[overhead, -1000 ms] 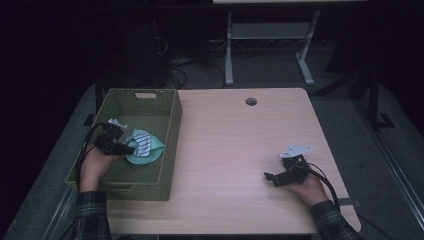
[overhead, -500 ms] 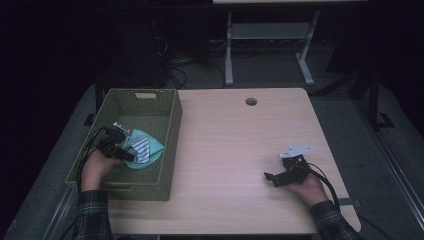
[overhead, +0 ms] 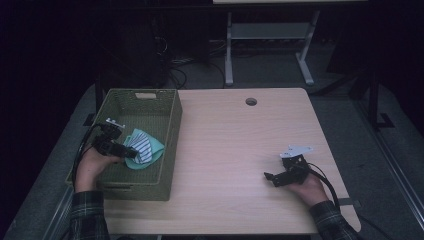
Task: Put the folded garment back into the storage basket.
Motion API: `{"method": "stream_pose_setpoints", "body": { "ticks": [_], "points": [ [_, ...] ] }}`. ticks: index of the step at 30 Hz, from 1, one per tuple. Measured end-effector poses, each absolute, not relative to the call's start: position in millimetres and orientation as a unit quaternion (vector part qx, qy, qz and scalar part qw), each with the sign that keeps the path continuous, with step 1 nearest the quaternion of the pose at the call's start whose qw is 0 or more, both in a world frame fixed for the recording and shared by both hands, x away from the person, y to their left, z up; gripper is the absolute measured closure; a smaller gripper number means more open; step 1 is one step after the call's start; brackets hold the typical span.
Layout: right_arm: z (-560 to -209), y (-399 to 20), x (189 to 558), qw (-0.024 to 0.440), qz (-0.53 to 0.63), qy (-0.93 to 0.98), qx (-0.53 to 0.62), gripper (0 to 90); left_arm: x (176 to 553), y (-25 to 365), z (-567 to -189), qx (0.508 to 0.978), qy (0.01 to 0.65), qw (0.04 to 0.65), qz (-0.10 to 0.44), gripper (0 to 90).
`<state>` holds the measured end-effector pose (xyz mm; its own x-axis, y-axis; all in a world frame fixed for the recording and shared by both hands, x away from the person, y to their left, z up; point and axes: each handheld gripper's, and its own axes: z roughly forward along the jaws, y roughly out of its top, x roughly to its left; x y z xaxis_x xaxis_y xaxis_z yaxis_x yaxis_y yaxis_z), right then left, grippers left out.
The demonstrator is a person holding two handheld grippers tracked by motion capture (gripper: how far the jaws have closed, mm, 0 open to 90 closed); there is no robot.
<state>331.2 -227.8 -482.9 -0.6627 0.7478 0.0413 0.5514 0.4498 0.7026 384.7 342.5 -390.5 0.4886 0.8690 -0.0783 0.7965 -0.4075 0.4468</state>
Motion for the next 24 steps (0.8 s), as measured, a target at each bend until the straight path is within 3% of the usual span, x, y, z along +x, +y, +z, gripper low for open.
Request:
{"method": "stream_pose_setpoints", "body": {
  "ticks": [8,24],
  "points": [
    [-482.9,-227.8,331.2,0.138,0.354,0.840,0.387,2.7,381.8,337.9,-374.2,0.826,0.491,0.259,0.098,19.4],
    [-483.1,-228.0,331.4,0.139,0.355,0.840,0.385,2.7,372.4,304.3,-342.3,0.821,0.436,0.351,0.109,18.2]
  ]
}}
